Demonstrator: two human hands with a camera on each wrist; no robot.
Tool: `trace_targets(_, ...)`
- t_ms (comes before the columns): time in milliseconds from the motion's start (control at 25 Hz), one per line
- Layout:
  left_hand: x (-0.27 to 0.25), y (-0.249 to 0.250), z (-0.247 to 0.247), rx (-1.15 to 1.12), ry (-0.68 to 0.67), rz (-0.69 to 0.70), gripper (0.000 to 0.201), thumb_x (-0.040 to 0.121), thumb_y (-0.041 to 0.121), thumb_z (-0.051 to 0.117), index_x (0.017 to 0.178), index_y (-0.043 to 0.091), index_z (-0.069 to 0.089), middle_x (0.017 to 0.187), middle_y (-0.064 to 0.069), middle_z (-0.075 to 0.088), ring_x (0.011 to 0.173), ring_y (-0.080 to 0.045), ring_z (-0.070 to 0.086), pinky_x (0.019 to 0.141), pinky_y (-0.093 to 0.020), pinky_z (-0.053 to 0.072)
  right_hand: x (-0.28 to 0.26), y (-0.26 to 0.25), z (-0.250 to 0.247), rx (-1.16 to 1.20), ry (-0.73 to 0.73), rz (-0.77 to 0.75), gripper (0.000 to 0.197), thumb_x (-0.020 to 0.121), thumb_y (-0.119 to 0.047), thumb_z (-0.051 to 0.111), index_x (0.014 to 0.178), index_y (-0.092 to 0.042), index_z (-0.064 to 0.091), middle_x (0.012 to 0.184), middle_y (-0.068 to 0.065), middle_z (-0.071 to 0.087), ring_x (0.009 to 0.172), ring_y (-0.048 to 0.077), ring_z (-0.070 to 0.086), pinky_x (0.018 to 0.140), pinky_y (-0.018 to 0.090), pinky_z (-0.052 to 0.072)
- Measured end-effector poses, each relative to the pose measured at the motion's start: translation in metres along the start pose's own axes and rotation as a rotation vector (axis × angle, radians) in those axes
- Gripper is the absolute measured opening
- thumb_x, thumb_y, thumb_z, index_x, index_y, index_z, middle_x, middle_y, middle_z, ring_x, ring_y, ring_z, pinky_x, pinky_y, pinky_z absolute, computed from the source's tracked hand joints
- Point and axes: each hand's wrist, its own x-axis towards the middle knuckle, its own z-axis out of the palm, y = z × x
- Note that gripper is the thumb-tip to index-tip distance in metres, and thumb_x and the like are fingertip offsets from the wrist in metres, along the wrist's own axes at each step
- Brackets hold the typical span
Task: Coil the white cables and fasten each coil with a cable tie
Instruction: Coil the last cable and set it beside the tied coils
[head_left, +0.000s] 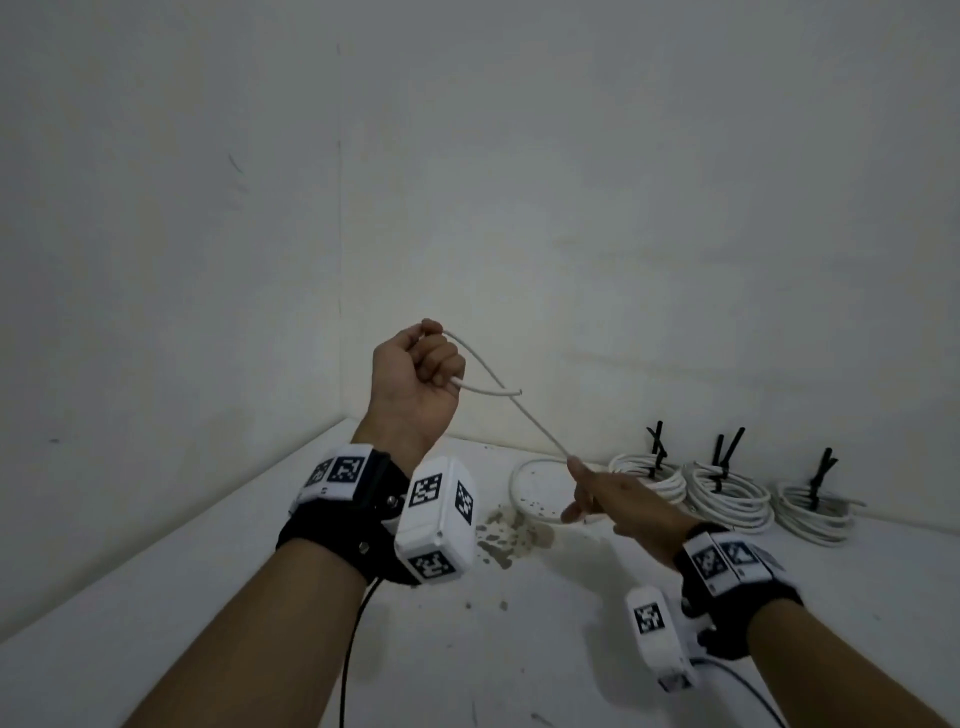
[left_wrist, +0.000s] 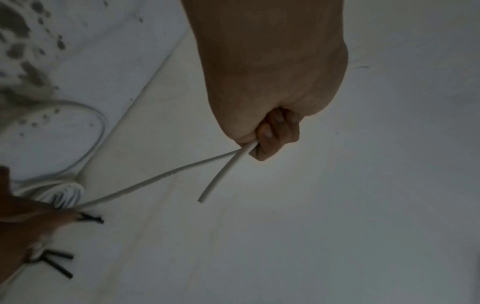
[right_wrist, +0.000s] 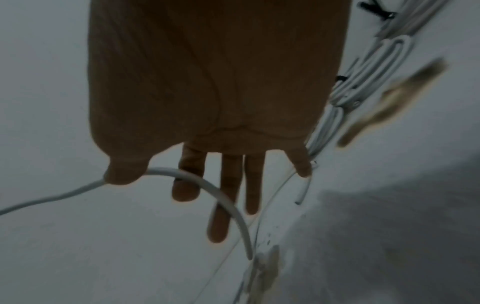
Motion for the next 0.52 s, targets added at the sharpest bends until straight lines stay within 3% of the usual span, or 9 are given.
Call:
trace_targets(40, 0.005, -0.004, 0.004, -0.021, 0.009, 0.019, 0.033, 0.1, 0.012, 0.032, 0.073, 0.01, 0.05, 0.045, 0.008, 0.028, 0.034, -0.007, 0.022, 0.035, -0.018, 0.02, -0.006, 0.011, 0.0, 0.113, -0.006, -0.03, 0.056, 0.094, -0.061, 0.045, 0.066, -0.014, 0.055, 0.08, 0.011, 0.075, 0.095, 0.025, 0.07, 0.082, 0.032, 0.045)
trace_targets(120, 0.015, -0.015, 0.006, -0.041, 0.032, 0.057, 0.032, 0.103, 0.015, 0.031, 0.08, 0.01, 0.052, 0.047, 0.008, 0.031, 0.035, -0.007, 0.024, 0.036, -0.018, 0.024, -0.017, 0.02, -0.007, 0.394, -0.001, -0.104, 0.054, 0.093, -0.052, 0.052, 0.056, -0.012, 0.048, 0.055, 0.012, 0.053, 0.064, 0.031, 0.063, 0.089, 0.041, 0.049)
trace_targets(160, 0.02, -0.023, 0.005, -0.041, 0.036, 0.07, 0.032, 0.104, 0.016, 0.031, 0.082, 0.009, 0.053, 0.048, 0.007, 0.034, 0.037, -0.007, 0.026, 0.038, -0.018, 0.026, -0.024, 0.02, -0.012, 0.519, -0.002, -0.13, 0.053, 0.091, -0.05, 0.054, 0.056, -0.01, 0.045, 0.05, 0.009, 0.037, 0.049, 0.028, 0.047, 0.079, 0.041, 0.05)
trace_targets(200, 0.024, -0.032, 0.004, -0.04, 0.038, 0.077, 0.032, 0.105, 0.017, 0.031, 0.085, 0.009, 0.055, 0.049, 0.007, 0.036, 0.038, -0.007, 0.028, 0.04, -0.018, 0.028, -0.03, 0.016, -0.016, 0.566, -0.002, -0.163, 0.052, 0.089, -0.049, 0.056, 0.059, -0.008, 0.045, 0.051, 0.006, 0.026, 0.045, 0.022, 0.032, 0.065, 0.036, 0.046)
trace_targets(280, 0.028, -0.044, 0.001, -0.025, 0.035, 0.082, 0.032, 0.106, 0.018, 0.031, 0.088, 0.01, 0.056, 0.053, 0.006, 0.04, 0.042, -0.007, 0.032, 0.043, -0.019, 0.031, -0.042, 0.003, -0.023, 0.327, 0.075, -0.289, 0.054, 0.091, -0.052, 0.054, 0.062, -0.007, 0.05, 0.051, 0.004, 0.027, 0.046, 0.017, 0.025, 0.051, 0.026, 0.03)
trace_targets(400, 0.028, -0.066, 0.0, 0.1, 0.041, 0.056, 0.032, 0.107, 0.021, 0.031, 0.092, 0.01, 0.056, 0.057, 0.005, 0.044, 0.046, -0.008, 0.037, 0.046, -0.019, 0.035, -0.056, -0.017, -0.021, -0.347, 0.119, -0.587, 0.057, 0.096, -0.053, 0.053, 0.057, -0.012, 0.046, 0.05, -0.004, 0.033, 0.046, 0.006, 0.031, 0.049, 0.02, 0.024)
trace_targets(520, 0.016, -0.096, -0.007, 0.475, 0.013, -0.069, 0.027, 0.106, 0.022, 0.035, 0.094, 0.009, 0.055, 0.064, 0.001, 0.056, 0.054, -0.011, 0.051, 0.049, -0.021, 0.044, -0.063, -0.038, -0.015, -0.558, 0.113, -0.667, 0.057, 0.095, -0.051, 0.055, 0.05, -0.02, 0.04, 0.044, -0.003, 0.033, 0.042, 0.013, 0.035, 0.046, 0.022, 0.025)
